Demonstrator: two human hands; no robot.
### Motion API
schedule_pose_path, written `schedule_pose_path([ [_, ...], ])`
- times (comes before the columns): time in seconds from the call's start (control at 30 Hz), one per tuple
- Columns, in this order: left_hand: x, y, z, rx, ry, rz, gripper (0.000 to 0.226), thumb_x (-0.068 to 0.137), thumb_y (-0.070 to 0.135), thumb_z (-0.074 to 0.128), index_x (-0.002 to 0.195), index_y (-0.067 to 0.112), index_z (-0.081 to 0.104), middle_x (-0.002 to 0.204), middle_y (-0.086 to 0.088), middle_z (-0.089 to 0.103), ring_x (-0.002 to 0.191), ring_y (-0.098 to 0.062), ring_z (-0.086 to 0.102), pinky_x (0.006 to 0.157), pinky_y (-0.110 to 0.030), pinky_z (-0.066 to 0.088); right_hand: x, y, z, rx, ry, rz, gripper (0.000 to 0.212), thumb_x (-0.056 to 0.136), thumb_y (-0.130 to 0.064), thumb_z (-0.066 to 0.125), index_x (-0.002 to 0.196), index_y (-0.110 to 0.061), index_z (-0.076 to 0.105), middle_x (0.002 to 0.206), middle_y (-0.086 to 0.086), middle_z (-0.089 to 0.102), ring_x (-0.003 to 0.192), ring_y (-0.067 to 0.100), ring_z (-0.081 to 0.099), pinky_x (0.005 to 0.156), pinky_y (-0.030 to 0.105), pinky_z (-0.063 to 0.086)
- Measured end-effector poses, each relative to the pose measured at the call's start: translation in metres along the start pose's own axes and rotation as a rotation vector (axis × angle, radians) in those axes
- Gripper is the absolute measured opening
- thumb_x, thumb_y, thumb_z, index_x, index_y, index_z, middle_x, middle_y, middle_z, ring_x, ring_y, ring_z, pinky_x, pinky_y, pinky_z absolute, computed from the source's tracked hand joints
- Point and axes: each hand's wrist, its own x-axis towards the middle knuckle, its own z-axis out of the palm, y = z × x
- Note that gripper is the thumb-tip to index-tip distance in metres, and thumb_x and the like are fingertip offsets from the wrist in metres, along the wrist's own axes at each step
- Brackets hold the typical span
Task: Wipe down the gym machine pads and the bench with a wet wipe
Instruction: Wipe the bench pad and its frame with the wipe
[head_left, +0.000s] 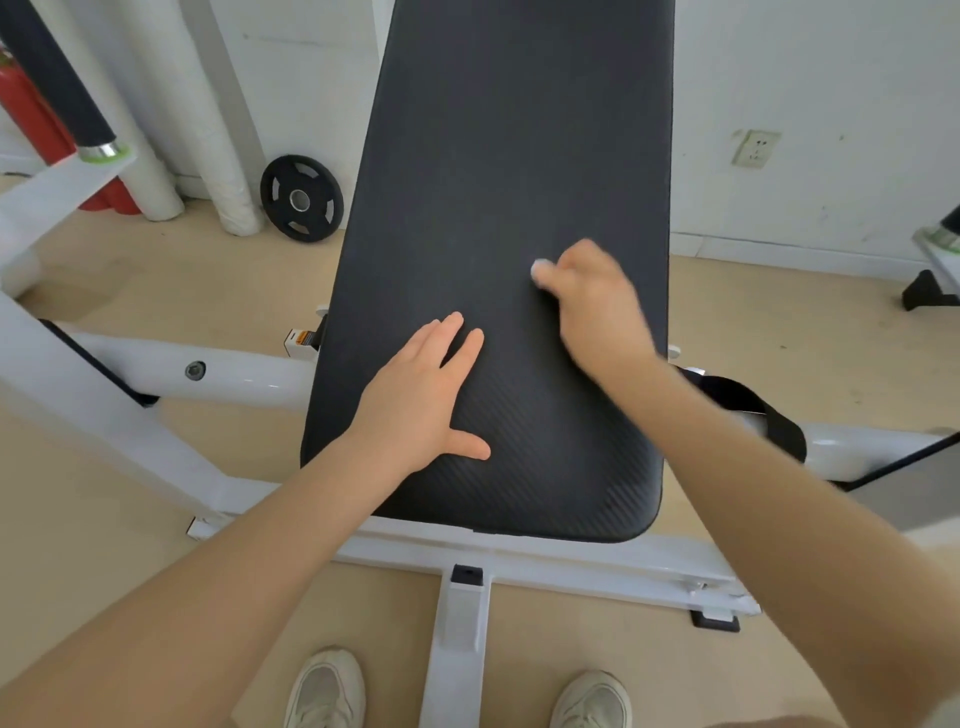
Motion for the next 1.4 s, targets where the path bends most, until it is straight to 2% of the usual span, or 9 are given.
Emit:
schedule_pose_path([
  [0.13,-0.002,0.002,0.0,-0.001,0.0,0.002,0.108,0.073,0.055,0.066,0.148,0.021,-0.004,0.157,0.001,-0.012,0.144,-0.019,-0.007,0.113,-0.034,0.019,-0.082,-0.034,-0.008,0.063,-0.25,-0.274,0.04,0.08,0.0,0.033,0.102,-0.01,0.065,0.082,0.003,0.052,0.072,0.023,0.054,0.062,0.025,0.044],
  [0.2,-0.002,0.005,-0.003,-0.005,-0.01,-0.004,0.106,0.074,0.054,0.066,0.148,0.021,-0.003,0.157,0.0,-0.011,0.144,-0.02,-0.006,0.113,-0.035,0.02,-0.085,-0.024,-0.011,0.09,-0.233,-0.346,0.04,0.074,-0.002,0.036,0.099,-0.01,0.067,0.079,0.006,0.057,0.067,0.024,0.054,0.058,0.025,0.043],
  [0.37,0.003,0.018,-0.008,-0.231,0.135,-0.007,0.09,0.078,0.045,0.066,0.148,0.022,0.014,0.156,0.003,0.008,0.142,-0.016,0.005,0.112,-0.033,0.021,-0.009,0.035,-0.014,-0.036,-0.017,-0.095,0.031,0.086,0.0,0.04,0.108,-0.004,0.061,0.098,0.02,0.052,0.088,0.037,0.05,0.076,0.04,0.046],
  [0.47,0.012,0.027,-0.006,-0.153,0.071,0.053,0.097,0.076,0.053,0.064,0.149,0.021,0.007,0.157,0.004,-0.003,0.144,-0.015,-0.004,0.115,-0.033,0.012,0.018,0.064,-0.015,0.039,0.044,0.129,0.028,0.094,-0.004,0.044,0.117,-0.006,0.06,0.108,0.017,0.049,0.099,0.034,0.048,0.083,0.03,0.04],
  [0.8,0.021,0.031,0.0,-0.045,0.005,0.06,0.105,0.075,0.056,0.063,0.148,0.025,-0.006,0.155,0.002,-0.021,0.143,-0.02,-0.016,0.116,-0.036,0.005,-0.066,0.038,-0.011,0.006,-0.009,-0.308,0.032,0.082,-0.005,0.043,0.105,-0.004,0.066,0.079,0.013,0.059,0.059,0.029,0.051,0.055,0.028,0.046],
  [0.97,0.031,0.029,-0.005,-0.045,-0.023,0.095,0.112,0.069,0.058,0.067,0.147,0.029,-0.007,0.155,0.007,-0.021,0.143,-0.014,-0.014,0.116,-0.035,0.01,-0.005,0.078,-0.018,-0.008,0.123,-0.084,0.029,0.08,0.002,0.058,0.099,-0.016,0.07,0.088,0.02,0.057,0.071,0.039,0.054,0.057,0.04,0.05],
  [1.1,0.032,0.029,-0.005,-0.013,-0.032,0.084,0.112,0.068,0.061,0.066,0.147,0.03,-0.008,0.155,0.007,-0.021,0.143,-0.014,-0.013,0.115,-0.037,0.016,0.031,0.084,-0.019,0.105,0.158,0.199,0.023,0.093,-0.014,0.051,0.106,-0.02,0.069,0.111,0.013,0.051,0.093,0.032,0.052,0.07,0.039,0.048],
  [1.2,0.031,0.03,-0.005,-0.011,-0.026,0.091,0.112,0.068,0.06,0.066,0.147,0.029,-0.008,0.155,0.006,-0.02,0.144,-0.014,-0.012,0.114,-0.036,0.017,0.013,0.078,-0.014,0.115,0.177,0.131,0.024,0.095,-0.017,0.048,0.109,-0.016,0.067,0.101,0.011,0.048,0.083,0.031,0.052,0.074,0.04,0.048],
  [1.4,0.033,0.03,-0.002,-0.017,-0.023,0.101,0.112,0.069,0.059,0.066,0.147,0.029,-0.009,0.154,0.007,-0.022,0.143,-0.014,-0.013,0.115,-0.036,0.014,-0.061,0.075,-0.014,0.24,0.094,-0.067,0.026,0.087,-0.008,0.05,0.106,-0.013,0.068,0.083,0.017,0.054,0.065,0.031,0.055,0.056,0.031,0.046],
])
